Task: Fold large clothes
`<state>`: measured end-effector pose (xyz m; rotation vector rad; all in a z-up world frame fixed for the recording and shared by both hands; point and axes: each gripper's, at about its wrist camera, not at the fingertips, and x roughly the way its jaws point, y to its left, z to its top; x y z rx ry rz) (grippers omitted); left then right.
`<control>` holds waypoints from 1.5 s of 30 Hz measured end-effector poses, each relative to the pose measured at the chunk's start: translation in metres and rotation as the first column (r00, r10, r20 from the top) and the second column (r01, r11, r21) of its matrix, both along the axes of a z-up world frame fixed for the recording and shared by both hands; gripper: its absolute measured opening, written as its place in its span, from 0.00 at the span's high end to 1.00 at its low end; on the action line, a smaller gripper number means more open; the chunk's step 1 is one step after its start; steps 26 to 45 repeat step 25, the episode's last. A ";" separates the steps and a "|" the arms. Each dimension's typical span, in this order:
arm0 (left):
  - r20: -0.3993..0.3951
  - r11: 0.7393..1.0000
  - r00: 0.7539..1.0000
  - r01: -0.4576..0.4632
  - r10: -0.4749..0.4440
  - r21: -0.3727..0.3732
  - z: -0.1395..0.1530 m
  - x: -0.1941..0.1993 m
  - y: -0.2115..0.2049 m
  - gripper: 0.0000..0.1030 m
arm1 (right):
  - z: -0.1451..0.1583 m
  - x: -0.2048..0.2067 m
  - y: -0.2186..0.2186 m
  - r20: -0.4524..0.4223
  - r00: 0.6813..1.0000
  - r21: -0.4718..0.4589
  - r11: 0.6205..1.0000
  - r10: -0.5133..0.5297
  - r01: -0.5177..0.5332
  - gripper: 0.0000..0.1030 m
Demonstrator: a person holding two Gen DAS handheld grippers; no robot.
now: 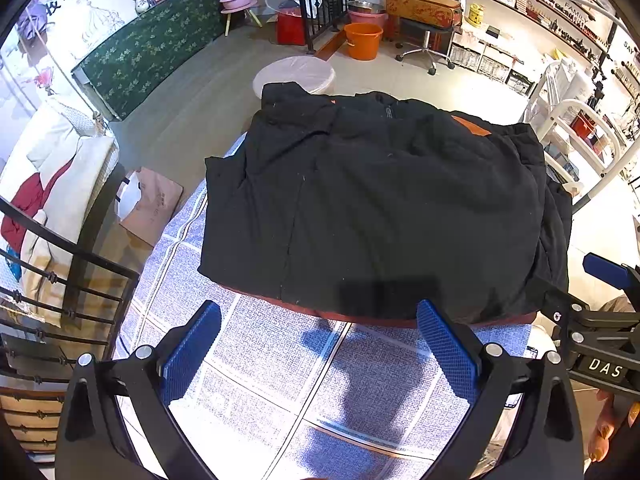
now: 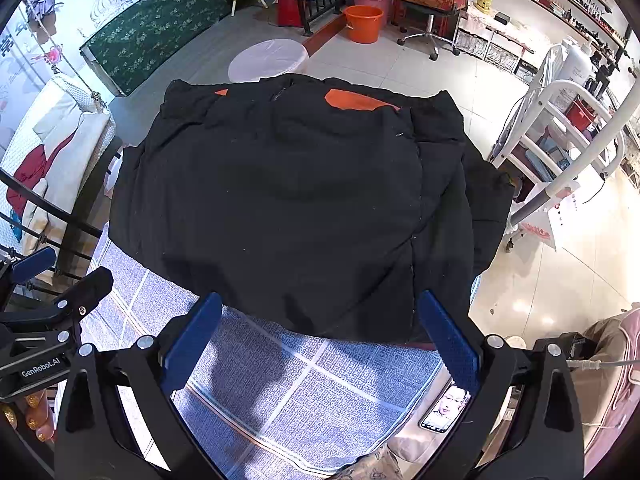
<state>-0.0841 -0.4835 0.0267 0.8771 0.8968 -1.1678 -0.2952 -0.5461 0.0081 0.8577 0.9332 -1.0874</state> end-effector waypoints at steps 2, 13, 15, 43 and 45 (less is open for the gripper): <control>0.001 1.000 1.000 0.001 -0.001 -0.001 0.000 0.000 -0.001 0.06 | 0.000 0.000 0.000 -0.002 1.000 0.001 1.000 0.002 -0.002 0.05; 0.009 1.000 1.000 0.024 -0.024 -0.005 0.001 -0.004 -0.001 0.06 | 0.001 -0.001 -0.001 -0.005 1.000 -0.002 1.000 -0.003 0.003 0.05; 0.011 1.000 1.000 0.024 -0.024 -0.001 0.000 -0.004 -0.001 0.06 | 0.002 -0.001 -0.001 -0.005 1.000 -0.005 1.000 -0.006 0.006 0.05; 0.009 1.000 1.000 0.025 -0.025 0.011 -0.002 -0.006 0.000 0.06 | 0.003 -0.003 -0.002 -0.007 1.000 -0.006 1.000 -0.008 0.008 0.05; 0.009 1.000 1.000 0.025 -0.025 0.011 -0.002 -0.006 0.000 0.06 | 0.003 -0.003 -0.002 -0.007 1.000 -0.006 1.000 -0.008 0.008 0.05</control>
